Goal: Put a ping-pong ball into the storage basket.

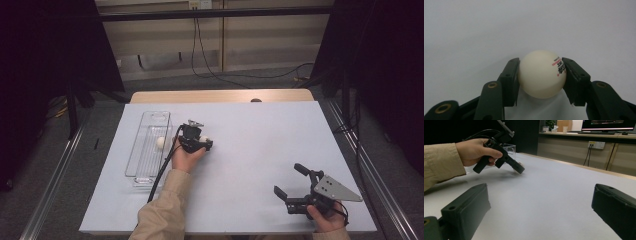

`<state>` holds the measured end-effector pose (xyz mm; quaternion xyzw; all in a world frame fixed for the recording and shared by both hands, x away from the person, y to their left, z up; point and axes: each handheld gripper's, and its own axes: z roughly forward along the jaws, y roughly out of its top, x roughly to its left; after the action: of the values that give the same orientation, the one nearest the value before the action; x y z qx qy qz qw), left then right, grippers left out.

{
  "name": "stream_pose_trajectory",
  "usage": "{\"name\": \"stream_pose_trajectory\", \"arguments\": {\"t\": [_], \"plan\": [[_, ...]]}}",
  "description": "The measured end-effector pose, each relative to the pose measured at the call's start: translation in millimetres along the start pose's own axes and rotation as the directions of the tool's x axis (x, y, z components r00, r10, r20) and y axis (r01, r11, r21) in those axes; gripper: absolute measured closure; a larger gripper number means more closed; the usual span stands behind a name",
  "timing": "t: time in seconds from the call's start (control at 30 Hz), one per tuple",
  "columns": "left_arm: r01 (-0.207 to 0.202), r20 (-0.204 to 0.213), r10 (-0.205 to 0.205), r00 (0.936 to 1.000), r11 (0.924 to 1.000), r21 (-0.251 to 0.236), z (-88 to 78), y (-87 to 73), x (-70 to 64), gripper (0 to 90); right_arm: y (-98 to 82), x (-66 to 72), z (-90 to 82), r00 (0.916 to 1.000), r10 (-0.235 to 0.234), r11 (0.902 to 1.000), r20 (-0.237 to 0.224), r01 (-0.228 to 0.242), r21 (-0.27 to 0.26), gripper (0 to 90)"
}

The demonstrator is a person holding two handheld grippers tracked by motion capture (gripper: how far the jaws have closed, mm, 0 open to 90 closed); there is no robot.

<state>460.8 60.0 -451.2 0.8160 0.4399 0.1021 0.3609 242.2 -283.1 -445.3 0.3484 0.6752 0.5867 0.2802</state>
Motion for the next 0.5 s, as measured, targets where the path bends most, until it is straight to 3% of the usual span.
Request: {"name": "stream_pose_trajectory", "arguments": {"t": [0.5], "plan": [[-0.003, 0.020, 0.003, 0.9998, 0.9999, -0.011, -16.8, 3.0, -1.3, 51.1, 0.1, 0.4, -0.1, 1.0000, -0.001, 1.0000, 0.000, 0.001, 0.000, 0.6]]}}
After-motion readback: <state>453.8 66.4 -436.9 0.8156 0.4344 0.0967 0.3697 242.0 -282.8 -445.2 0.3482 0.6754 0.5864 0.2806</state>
